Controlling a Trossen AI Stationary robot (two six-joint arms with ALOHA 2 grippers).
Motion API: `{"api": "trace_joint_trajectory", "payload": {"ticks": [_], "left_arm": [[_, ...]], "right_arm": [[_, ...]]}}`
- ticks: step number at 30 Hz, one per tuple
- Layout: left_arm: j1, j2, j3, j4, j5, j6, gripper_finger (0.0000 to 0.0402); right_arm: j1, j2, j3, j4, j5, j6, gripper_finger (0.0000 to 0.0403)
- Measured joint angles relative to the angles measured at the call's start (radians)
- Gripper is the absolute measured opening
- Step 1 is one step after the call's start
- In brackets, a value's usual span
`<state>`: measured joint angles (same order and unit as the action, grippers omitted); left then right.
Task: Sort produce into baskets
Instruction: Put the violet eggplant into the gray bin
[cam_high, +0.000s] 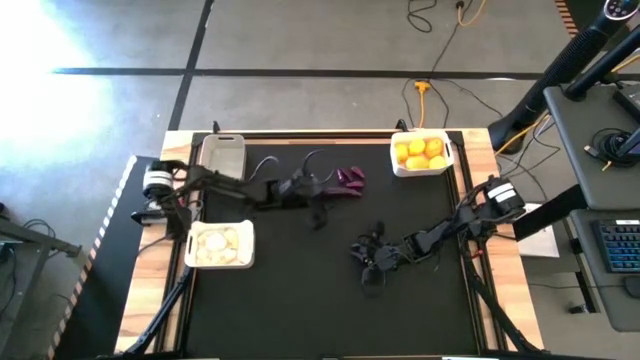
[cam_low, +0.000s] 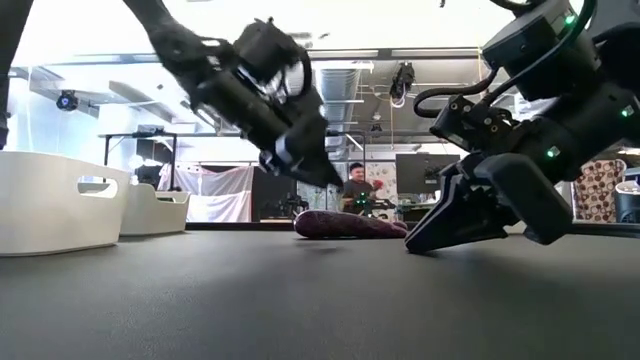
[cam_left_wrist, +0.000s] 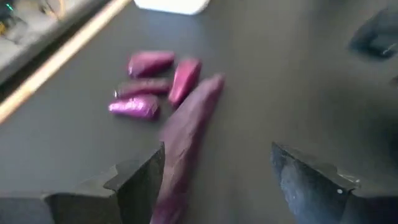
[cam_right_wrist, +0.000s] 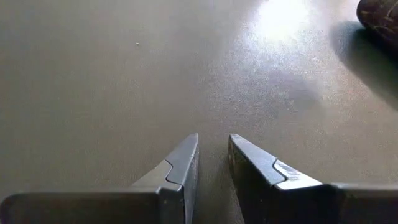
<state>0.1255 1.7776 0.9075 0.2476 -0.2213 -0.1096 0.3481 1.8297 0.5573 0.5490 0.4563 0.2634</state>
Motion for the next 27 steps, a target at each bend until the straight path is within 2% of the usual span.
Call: {"api": "trace_joint_trajectory", "payload": {"ticks": [4,7,11,15,20,23,27], "left_arm": [[0.061,0.067,0.038,-0.046,0.056,0.07,0.0276],[0.104,0.109,0.048,-0.013,0.089,0.11,0.0276],[0.129,0.173,0.047,0.047,0.201,0.147,0.0276],[0.126,0.228,0.049,0.09,0.184,0.155,0.0276],[0.122,0.273,0.049,0.169,0.176,0.091,0.0273],[0.112,0.27,0.049,0.171,0.174,0.078,0.0254],[0.099,0.24,0.047,0.125,0.171,0.075,0.0198]], "right_arm": [[-0.002,0.032,-0.001,0.009,-0.001,0.016,0.0079],[-0.002,0.045,-0.001,0.017,-0.001,0.025,0.0074],[-0.002,0.047,-0.001,0.017,-0.003,0.025,0.0073],[-0.007,0.047,-0.001,0.02,-0.005,0.025,0.0074],[-0.008,0.047,-0.001,0.022,0.012,0.012,0.0069],[-0.01,0.047,-0.001,0.023,0.026,-0.004,0.0069],[-0.016,0.047,-0.001,0.036,0.034,-0.035,0.007]]}}
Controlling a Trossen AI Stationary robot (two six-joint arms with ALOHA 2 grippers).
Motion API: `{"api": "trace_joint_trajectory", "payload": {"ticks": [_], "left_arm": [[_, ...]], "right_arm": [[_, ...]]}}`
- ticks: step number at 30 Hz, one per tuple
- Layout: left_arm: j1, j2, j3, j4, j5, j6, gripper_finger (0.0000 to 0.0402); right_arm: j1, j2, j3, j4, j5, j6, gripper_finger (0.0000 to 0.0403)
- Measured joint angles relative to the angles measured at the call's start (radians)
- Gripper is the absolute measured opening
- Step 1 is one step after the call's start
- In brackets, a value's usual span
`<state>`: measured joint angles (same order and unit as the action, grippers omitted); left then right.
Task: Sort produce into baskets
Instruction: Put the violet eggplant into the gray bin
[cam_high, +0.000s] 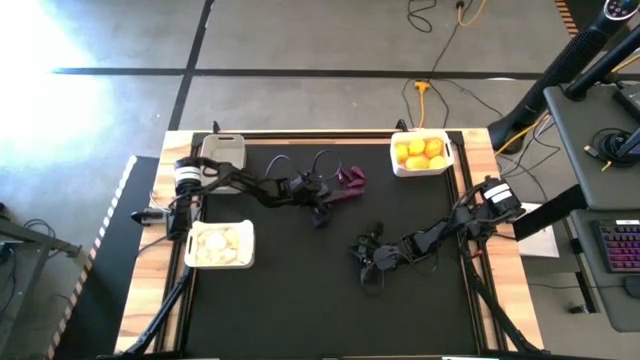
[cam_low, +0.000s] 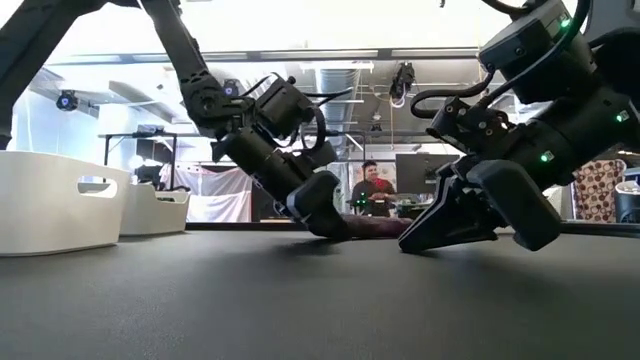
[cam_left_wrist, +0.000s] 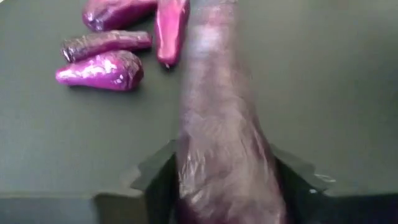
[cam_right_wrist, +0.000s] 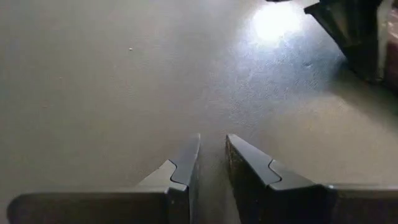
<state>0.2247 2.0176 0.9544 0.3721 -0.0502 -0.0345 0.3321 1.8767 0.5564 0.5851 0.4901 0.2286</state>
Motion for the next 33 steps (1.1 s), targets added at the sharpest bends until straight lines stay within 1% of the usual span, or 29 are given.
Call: {"api": "trace_joint_trajectory", "payload": {"ticks": [3,8,10,12,15,17,18,21,23,25,26,28,31,33], "left_arm": [[-0.004,-0.049,-0.003,-0.085,0.004,-0.001,0.0149],[-0.012,-0.197,-0.004,-0.266,0.005,-0.04,0.0145],[-0.033,-0.273,-0.005,-0.35,-0.024,-0.067,0.0145],[-0.063,-0.358,-0.006,-0.457,-0.1,-0.101,0.0145],[-0.115,-0.5,-0.006,-0.675,-0.301,-0.191,0.0146],[-0.141,-0.589,-0.006,-0.868,-0.438,-0.302,0.0152],[-0.147,-0.634,-0.006,-0.96,-0.487,-0.37,0.0154],[-0.145,-0.752,-0.006,-1.253,-0.572,-0.62,0.0155],[-0.138,-0.809,-0.008,-1.445,-0.633,-0.809,0.0155],[-0.122,-0.851,-0.011,-1.608,-0.662,-0.989,0.0155],[-0.109,-0.869,-0.014,-1.655,-0.665,-1.058,0.0155],[-0.083,-0.893,-0.029,-1.676,-0.657,-1.116,0.0155],[-0.03,-0.89,-0.045,-1.646,-0.62,-1.112,0.0155],[0.03,-0.867,-0.048,-1.645,-0.617,-1.09,0.0155]], "right_arm": [[-0.004,0.0,-0.001,0.025,0.007,-0.014,0.0068],[-0.006,0.0,-0.001,0.076,0.016,-0.11,0.007],[-0.01,0.0,-0.002,0.104,0.021,-0.149,0.0069],[-0.017,0.001,-0.002,0.125,0.026,-0.174,0.0067],[-0.037,0.001,-0.002,0.145,0.022,-0.19,0.0063],[-0.051,0.001,-0.002,0.15,0.023,-0.181,0.0061],[-0.057,0.002,-0.002,0.151,0.027,-0.169,0.006],[-0.064,0.018,-0.002,0.164,0.045,-0.133,0.0059],[-0.064,0.034,-0.002,0.165,0.056,-0.105,0.0059],[-0.064,0.05,0.0,0.171,0.069,-0.059,0.0059],[-0.064,0.057,0.0,0.181,0.072,-0.04,0.0059],[-0.066,0.069,-0.001,0.217,0.076,-0.031,0.0059],[-0.069,0.07,-0.002,0.309,0.074,-0.037,0.0059],[-0.07,0.064,0.001,0.356,0.062,-0.056,0.0059]]}}
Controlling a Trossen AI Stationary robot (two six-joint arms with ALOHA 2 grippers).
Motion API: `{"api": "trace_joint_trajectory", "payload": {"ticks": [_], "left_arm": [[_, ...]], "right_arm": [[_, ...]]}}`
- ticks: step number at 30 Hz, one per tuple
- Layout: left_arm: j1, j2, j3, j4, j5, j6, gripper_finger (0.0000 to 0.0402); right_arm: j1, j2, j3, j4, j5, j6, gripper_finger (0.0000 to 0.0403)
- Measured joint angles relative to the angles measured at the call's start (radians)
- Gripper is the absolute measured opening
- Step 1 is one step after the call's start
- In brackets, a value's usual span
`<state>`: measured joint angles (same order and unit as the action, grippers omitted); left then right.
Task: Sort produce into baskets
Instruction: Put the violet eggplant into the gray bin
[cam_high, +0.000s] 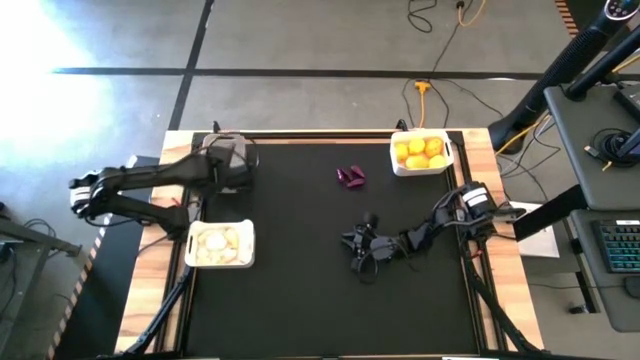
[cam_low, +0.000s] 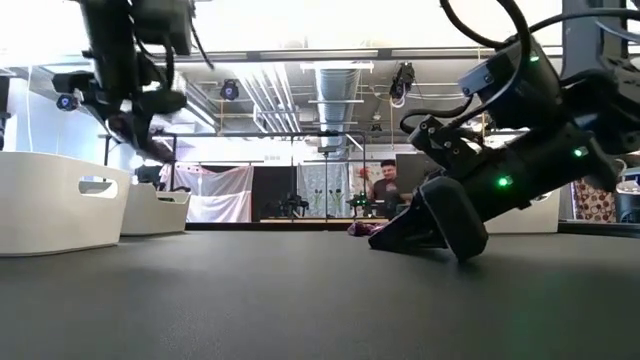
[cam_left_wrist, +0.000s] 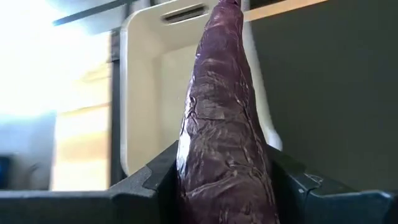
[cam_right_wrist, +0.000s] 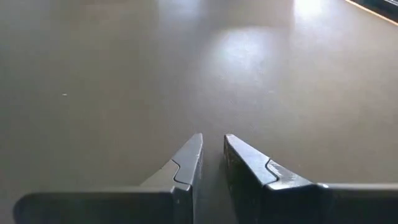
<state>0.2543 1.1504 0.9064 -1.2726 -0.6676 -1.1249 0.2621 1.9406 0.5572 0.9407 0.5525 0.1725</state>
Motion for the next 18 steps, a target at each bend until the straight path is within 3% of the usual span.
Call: {"api": "trace_joint_trajectory", "payload": {"ticks": [6,10,14,18], "left_arm": [[0.255,0.114,-0.001,0.04,0.082,0.177,0.0156],[0.383,0.202,-0.001,0.132,0.116,0.311,0.0156],[0.47,0.283,-0.001,0.194,0.168,0.398,0.0157],[0.491,0.353,-0.001,0.198,0.167,0.426,0.0158]], "right_arm": [[-0.014,-0.034,0.048,0.026,-0.126,-0.047,0.0059],[-0.016,-0.031,0.058,-0.062,-0.21,-0.057,0.0059],[-0.016,-0.034,0.06,-0.106,-0.214,-0.093,0.0059],[-0.02,-0.031,0.062,-0.11,-0.215,-0.099,0.0059]]}}
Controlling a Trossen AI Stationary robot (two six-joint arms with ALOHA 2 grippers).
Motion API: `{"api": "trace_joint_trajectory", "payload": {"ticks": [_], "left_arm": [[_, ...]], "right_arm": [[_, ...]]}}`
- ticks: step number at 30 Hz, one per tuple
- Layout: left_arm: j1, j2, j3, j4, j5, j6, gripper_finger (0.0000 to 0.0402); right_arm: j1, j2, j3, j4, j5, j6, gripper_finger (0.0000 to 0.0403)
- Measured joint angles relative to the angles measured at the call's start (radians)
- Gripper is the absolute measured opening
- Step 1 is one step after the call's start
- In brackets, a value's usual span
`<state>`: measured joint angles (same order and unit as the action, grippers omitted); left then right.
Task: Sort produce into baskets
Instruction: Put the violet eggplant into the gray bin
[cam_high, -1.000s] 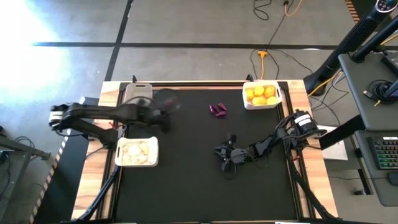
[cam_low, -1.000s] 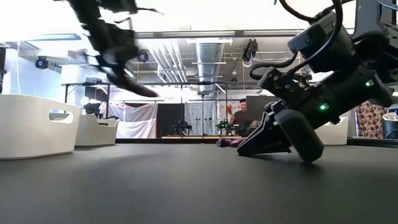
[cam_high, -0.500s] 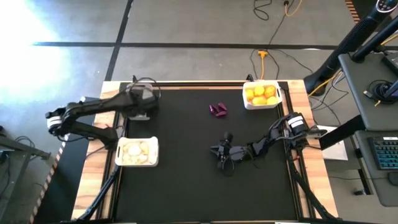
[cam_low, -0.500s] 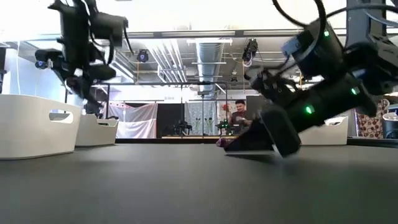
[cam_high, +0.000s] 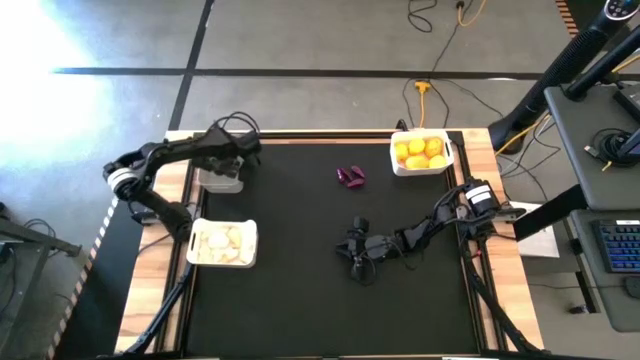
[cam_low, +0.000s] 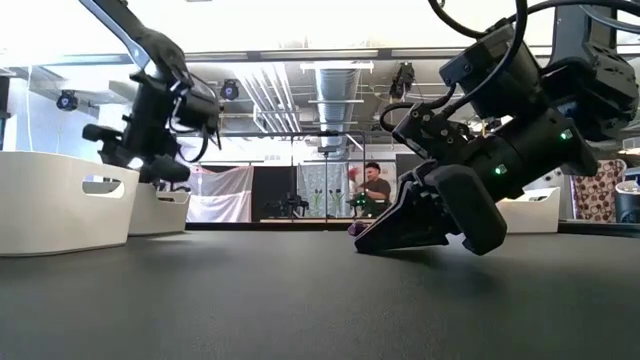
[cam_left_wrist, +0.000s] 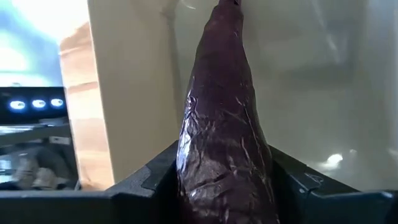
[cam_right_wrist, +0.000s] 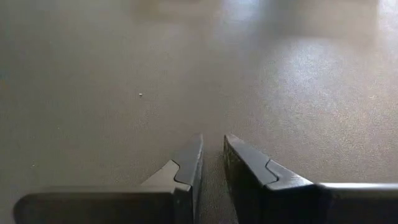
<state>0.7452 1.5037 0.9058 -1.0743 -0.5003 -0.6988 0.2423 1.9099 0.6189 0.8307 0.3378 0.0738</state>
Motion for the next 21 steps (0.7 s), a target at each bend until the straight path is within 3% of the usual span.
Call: {"api": "trace_joint_trajectory", "payload": {"ticks": [6,13,17,21], "left_arm": [[-0.016,0.04,0.0,-0.005,-0.033,-0.012,0.0194],[-0.06,0.001,0.014,-0.038,-0.029,-0.013,0.0256],[-0.107,-0.028,0.094,-0.059,0.068,-0.01,0.0278],[-0.206,-0.043,0.203,0.039,0.119,-0.016,0.0283]], "right_arm": [[-0.004,0.0,0.0,-0.007,-0.002,0.008,0.0059],[-0.006,0.0,-0.001,-0.009,-0.002,0.013,0.0059],[-0.006,0.0,-0.001,-0.008,-0.002,0.013,0.0059],[-0.009,0.0,-0.001,-0.008,-0.002,0.012,0.0059]]}}
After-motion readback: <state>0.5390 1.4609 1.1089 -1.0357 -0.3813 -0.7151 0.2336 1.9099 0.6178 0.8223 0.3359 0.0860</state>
